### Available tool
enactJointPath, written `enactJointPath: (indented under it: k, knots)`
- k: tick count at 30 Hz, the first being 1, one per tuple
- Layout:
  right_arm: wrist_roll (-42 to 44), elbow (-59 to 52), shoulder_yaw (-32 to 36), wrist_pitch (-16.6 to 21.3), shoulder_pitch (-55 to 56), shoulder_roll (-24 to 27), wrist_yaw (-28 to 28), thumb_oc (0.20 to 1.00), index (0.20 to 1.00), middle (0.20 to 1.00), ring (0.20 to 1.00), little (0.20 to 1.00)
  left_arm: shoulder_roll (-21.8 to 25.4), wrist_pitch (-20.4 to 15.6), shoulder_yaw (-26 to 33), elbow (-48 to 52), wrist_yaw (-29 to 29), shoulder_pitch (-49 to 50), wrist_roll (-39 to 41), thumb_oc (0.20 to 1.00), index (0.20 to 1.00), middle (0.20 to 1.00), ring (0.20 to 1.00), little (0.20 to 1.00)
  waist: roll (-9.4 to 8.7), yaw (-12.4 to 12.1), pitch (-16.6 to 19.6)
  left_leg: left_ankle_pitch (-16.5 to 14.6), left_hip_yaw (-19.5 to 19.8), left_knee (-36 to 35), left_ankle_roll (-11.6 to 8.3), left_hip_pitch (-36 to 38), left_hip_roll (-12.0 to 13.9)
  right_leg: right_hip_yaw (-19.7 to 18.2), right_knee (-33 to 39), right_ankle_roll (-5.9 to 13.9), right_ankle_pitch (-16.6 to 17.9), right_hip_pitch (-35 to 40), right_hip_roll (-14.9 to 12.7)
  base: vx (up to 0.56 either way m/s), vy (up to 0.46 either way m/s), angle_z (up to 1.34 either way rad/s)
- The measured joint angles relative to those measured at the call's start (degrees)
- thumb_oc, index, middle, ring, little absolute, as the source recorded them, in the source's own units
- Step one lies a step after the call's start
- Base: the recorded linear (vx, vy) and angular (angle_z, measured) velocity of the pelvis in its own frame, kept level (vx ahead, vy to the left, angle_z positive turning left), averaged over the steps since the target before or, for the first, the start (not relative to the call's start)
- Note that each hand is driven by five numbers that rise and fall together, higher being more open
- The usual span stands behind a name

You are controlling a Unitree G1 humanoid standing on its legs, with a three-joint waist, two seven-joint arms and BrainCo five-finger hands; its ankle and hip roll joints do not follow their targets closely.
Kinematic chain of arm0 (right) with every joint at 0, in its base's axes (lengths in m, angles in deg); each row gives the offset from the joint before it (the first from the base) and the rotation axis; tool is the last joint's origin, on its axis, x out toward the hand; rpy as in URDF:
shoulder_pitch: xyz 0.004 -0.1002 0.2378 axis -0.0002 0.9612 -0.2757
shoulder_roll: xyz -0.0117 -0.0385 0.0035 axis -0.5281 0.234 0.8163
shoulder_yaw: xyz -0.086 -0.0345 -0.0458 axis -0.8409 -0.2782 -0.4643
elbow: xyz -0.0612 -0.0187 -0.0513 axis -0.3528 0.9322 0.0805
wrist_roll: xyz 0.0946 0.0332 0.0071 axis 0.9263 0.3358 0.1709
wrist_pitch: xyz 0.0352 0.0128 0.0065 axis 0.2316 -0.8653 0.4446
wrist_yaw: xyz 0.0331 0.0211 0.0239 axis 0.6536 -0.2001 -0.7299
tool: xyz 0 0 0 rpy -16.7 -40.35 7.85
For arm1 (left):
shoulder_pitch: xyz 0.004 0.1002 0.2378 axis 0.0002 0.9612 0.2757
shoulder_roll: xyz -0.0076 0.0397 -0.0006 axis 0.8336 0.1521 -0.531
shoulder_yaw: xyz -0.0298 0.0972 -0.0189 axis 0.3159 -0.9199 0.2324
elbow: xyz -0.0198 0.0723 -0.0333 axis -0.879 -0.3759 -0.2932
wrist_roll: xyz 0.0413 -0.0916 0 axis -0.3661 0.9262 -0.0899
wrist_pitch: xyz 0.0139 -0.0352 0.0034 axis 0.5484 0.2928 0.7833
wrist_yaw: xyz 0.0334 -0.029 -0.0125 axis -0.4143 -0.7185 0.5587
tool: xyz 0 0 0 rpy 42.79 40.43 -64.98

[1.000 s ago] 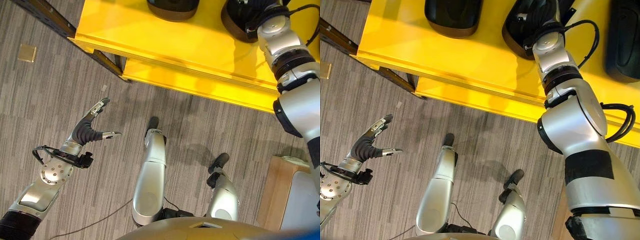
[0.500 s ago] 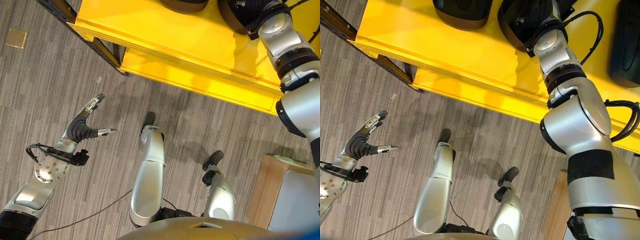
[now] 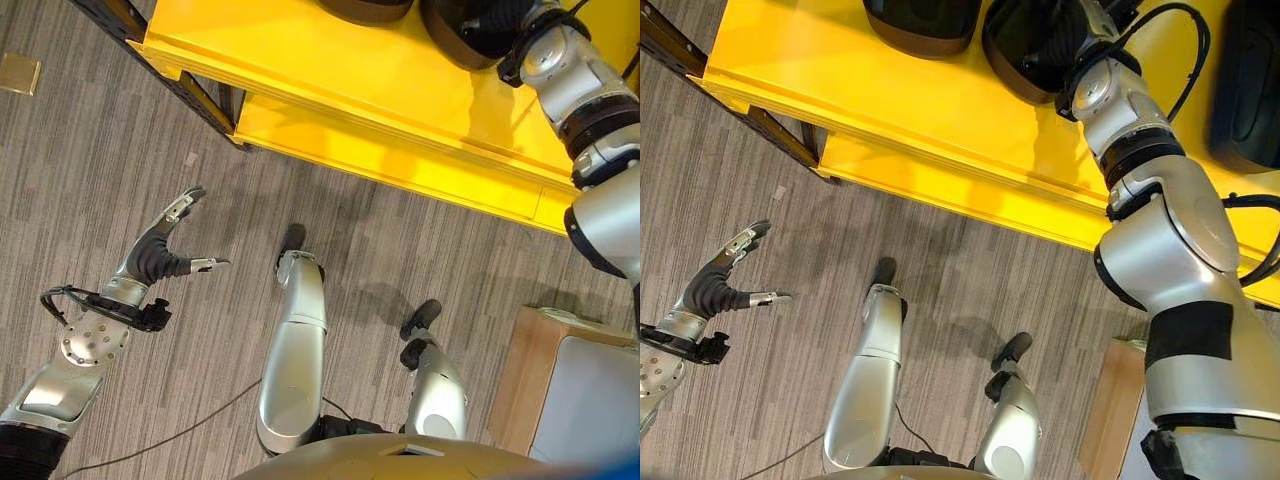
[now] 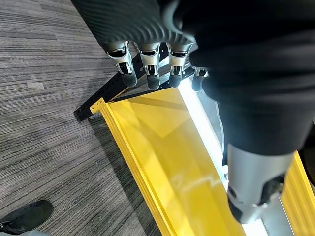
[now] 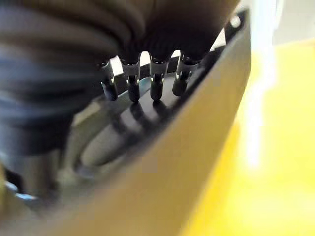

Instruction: Move parts from the plastic box to the shelf.

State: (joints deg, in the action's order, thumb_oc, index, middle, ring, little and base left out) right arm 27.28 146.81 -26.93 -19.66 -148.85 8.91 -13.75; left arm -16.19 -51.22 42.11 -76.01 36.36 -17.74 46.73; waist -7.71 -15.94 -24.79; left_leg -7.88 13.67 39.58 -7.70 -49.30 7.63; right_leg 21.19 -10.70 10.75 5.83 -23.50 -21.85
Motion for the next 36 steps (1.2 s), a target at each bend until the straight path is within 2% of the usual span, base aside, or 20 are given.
enactJointPath:
  k: [3, 6, 14, 19, 23, 27, 30, 36]
  knots:
    - [-8.8, -2.7, -5.1, -0.2, 0.0, 1.8, 0.2, 1.000, 1.000, 1.000, 1.000, 1.000, 0.0, 0.0, 0.2, 0.0, 0.0, 0.4, -2.4, 1.000, 1.000, 1.000, 1.000, 1.000, -0.93, 0.1, 0.2, 0.0, 0.0, 0.0, 0.01, -0.1, 0.0, 0.0, 0.3, -0.25, 0.2, 0.0, 0.1, 0.00, 0.000, 0.00]
    - [-17.8, -5.9, -9.3, -1.0, -0.3, 3.9, 0.6, 1.000, 1.000, 1.000, 1.000, 1.000, 0.0, 0.0, 1.0, 0.0, 0.0, 0.9, -4.9, 1.000, 1.000, 1.000, 1.000, 1.000, -1.01, 0.0, 0.2, 0.0, 0.0, 0.0, 0.03, -0.2, 0.0, 0.0, 0.5, -0.34, 0.3, 0.0, 0.1, 0.00, -0.011, 0.00]
    - [-33.4, -9.5, -13.6, -1.6, -1.9, 6.6, 0.5, 1.000, 1.000, 1.000, 1.000, 1.000, -0.1, 0.0, 1.7, -0.1, 0.6, 1.2, -9.4, 1.000, 1.000, 1.000, 1.000, 1.000, -1.05, -0.4, 0.2, 0.2, 0.7, -0.7, -0.08, -0.1, 0.3, 0.2, 0.7, -0.34, 0.2, 0.1, 0.8, 0.00, -0.012, 0.00]
    - [-45.8, -11.4, -19.8, -2.2, -4.7, 8.0, -0.2, 1.000, 1.000, 1.000, 1.000, 1.000, -0.3, 0.0, 1.9, -0.8, 1.4, 1.2, -12.1, 1.000, 1.000, 1.000, 1.000, 1.000, -1.10, -0.9, 0.2, 0.7, 0.9, -1.5, -0.26, 0.0, 0.3, 0.3, 0.8, -0.34, 0.2, 0.1, 0.9, 0.00, -0.004, 0.01]
    - [-51.3, -12.5, -21.7, -2.3, -5.6, 8.0, -1.0, 1.000, 1.000, 1.000, 1.000, 1.000, -0.3, 0.0, 1.8, -2.3, 2.9, 1.2, -13.8, 1.000, 1.000, 1.000, 1.000, 1.000, -1.25, -0.8, 0.3, 0.8, 1.0, -1.4, -0.18, 0.0, 0.2, 0.3, 1.8, -0.35, 0.3, 0.8, 1.2, 0.00, -0.002, 0.01]
    - [-58.1, -14.1, -21.8, -2.3, -5.1, 8.0, -1.4, 1.000, 1.000, 1.000, 1.000, 1.000, 0.7, 0.0, 1.8, -2.8, 3.4, 1.2, -13.9, 1.000, 1.000, 1.000, 1.000, 1.000, -3.84, -0.9, 1.1, 0.7, 1.5, -1.3, -0.11, -0.6, 0.2, 0.3, 2.4, -0.35, 0.2, 0.9, 1.7, -0.01, -0.009, 0.04]
    - [-61.8, -14.3, -22.1, -2.3, -5.1, 8.0, -2.0, 1.000, 1.000, 1.000, 1.000, 1.000, 2.2, 0.0, 2.2, -2.8, 3.5, 1.2, -15.4, 1.000, 1.000, 1.000, 1.000, 1.000, -3.97, -1.1, 1.2, 0.6, 1.8, -1.3, -0.53, -0.8, 0.0, 0.2, 2.6, -0.33, 0.2, 0.9, 1.8, 0.00, -0.005, 0.03]
    - [-64.8, -16.5, -22.2, -1.9, -4.9, 8.6, -2.5, 1.000, 1.000, 1.000, 1.000, 1.000, 2.2, 0.0, 2.3, -5.0, 3.7, 1.2, -16.0, 1.000, 1.000, 1.000, 1.000, 1.000, -3.99, -1.9, 1.2, 0.6, 1.8, -1.3, -0.52, -0.8, 0.0, 0.2, 2.7, -0.33, 0.2, 0.9, 1.9, 0.00, 0.000, 0.00]
